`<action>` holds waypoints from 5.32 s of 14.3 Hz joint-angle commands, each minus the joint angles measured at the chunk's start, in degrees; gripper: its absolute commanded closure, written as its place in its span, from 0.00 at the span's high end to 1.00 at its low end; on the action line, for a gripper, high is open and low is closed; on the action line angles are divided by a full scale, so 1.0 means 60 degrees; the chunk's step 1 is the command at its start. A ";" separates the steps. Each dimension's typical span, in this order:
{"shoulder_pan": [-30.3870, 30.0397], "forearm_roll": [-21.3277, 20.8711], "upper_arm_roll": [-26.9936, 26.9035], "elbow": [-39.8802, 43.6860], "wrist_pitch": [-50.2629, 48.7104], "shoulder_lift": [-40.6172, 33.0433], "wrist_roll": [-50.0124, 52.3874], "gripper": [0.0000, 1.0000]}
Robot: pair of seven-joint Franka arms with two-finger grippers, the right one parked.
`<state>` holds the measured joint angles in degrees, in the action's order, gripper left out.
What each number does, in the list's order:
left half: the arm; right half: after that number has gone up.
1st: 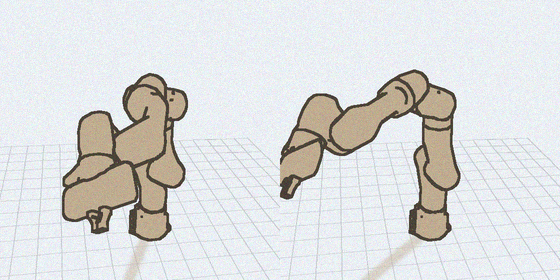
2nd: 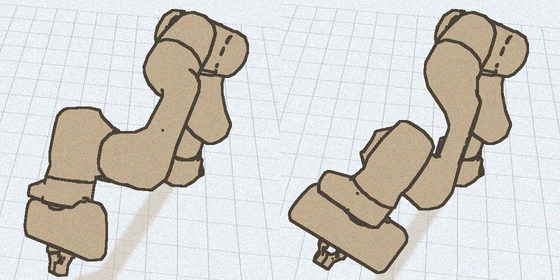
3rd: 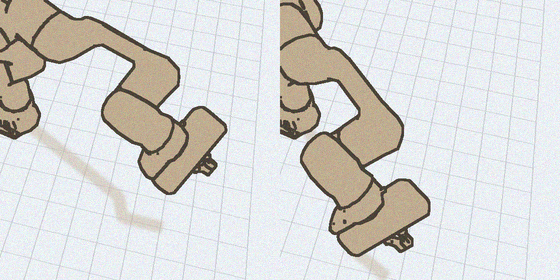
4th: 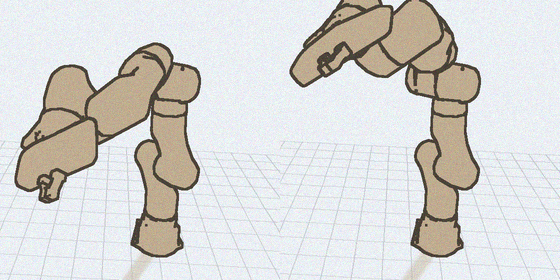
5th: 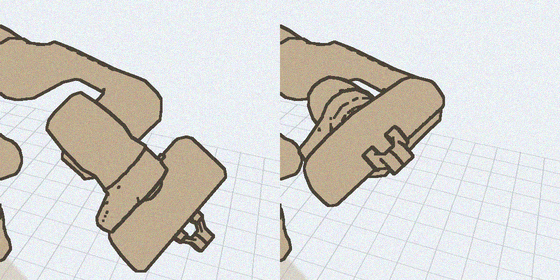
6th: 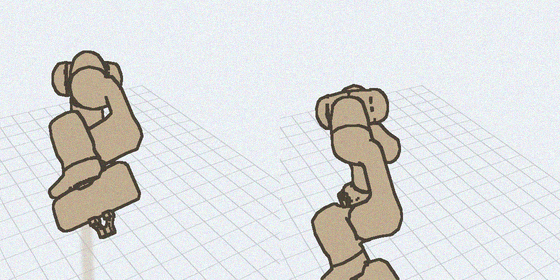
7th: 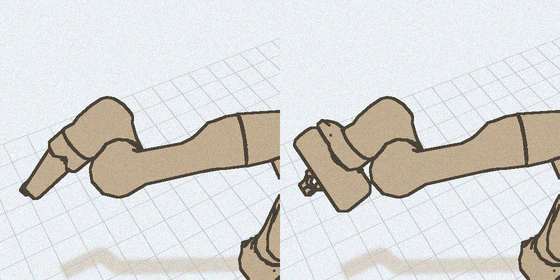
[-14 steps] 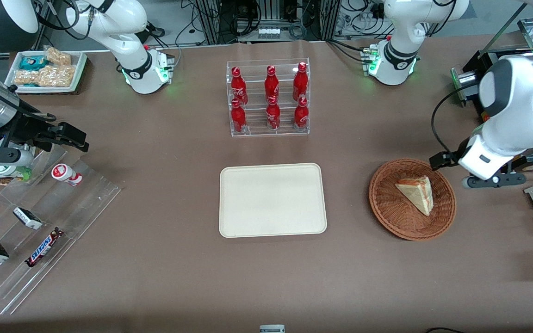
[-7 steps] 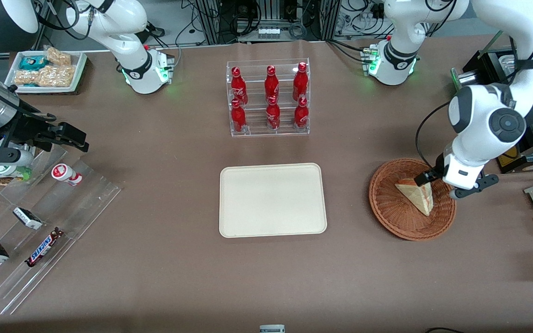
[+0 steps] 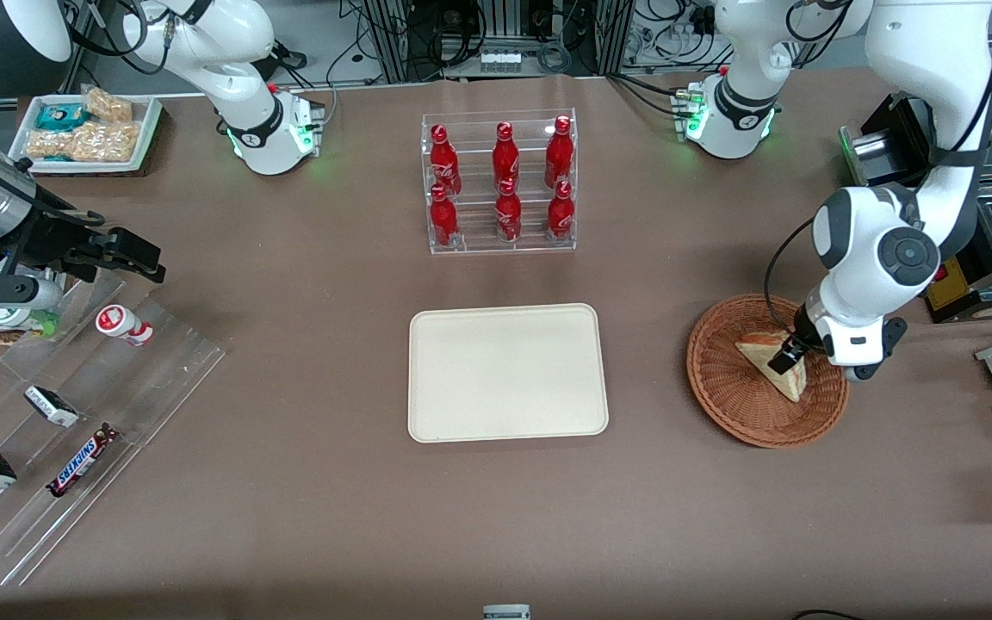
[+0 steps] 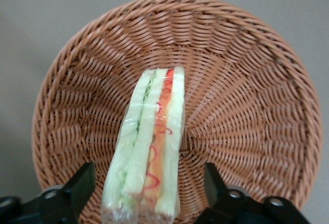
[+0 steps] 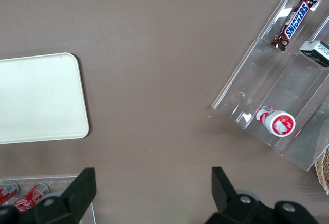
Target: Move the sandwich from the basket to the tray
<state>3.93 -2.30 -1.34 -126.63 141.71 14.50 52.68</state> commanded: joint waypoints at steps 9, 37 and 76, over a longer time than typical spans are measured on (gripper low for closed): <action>0.1231 0.0002 0.0136 0.2484 -0.2890 0.0014 0.0199 0.07; 0.6523 -0.0144 0.0063 0.6045 -0.1523 0.2801 0.0434 1.00; -0.0479 0.0427 0.0194 0.4815 -0.8003 -0.2856 -0.8869 1.00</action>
<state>1.48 -0.42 -0.62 -98.07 94.17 -2.62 0.39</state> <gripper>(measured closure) 0.000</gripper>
